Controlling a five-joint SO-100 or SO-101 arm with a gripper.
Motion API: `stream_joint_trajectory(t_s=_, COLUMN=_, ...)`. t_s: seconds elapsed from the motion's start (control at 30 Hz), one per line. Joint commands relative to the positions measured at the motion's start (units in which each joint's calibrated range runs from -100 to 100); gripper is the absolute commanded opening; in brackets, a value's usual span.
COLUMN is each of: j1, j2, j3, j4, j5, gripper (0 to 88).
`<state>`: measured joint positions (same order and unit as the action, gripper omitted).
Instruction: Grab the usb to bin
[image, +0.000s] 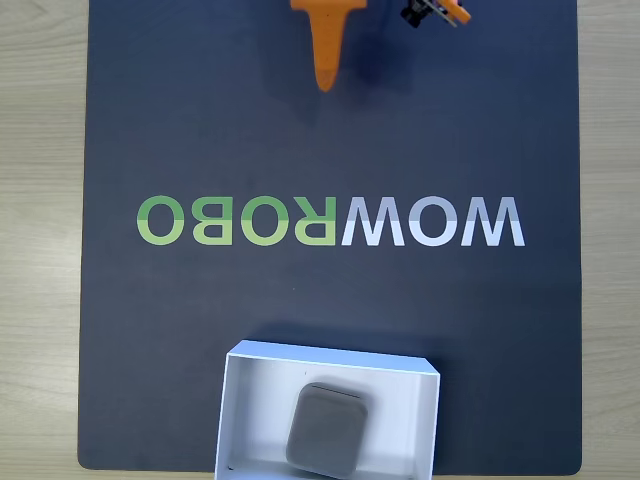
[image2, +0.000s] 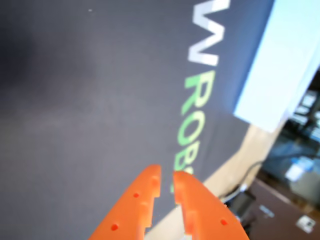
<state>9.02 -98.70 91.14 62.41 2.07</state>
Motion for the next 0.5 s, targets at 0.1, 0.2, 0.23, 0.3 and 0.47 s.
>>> stream_joint_trajectory(t_s=0.1, j1=0.2, j2=-0.4, j3=3.3, j4=1.4, j5=0.1, gripper=2.5)
stream_joint_trajectory(t_s=0.2, j1=0.2, j2=-0.4, j3=2.7, j4=4.1, j5=-0.4, gripper=2.5)
stream_joint_trajectory(t_s=0.23, j1=0.2, j2=-0.4, j3=2.6, j4=4.6, j5=-0.4, gripper=2.5)
stream_joint_trajectory(t_s=0.3, j1=0.2, j2=-0.4, j3=2.4, j4=5.4, j5=-0.4, gripper=2.5)
stream_joint_trajectory(t_s=0.47, j1=0.6, j2=-0.4, j3=1.5, j4=8.4, j5=-0.3, gripper=2.5)
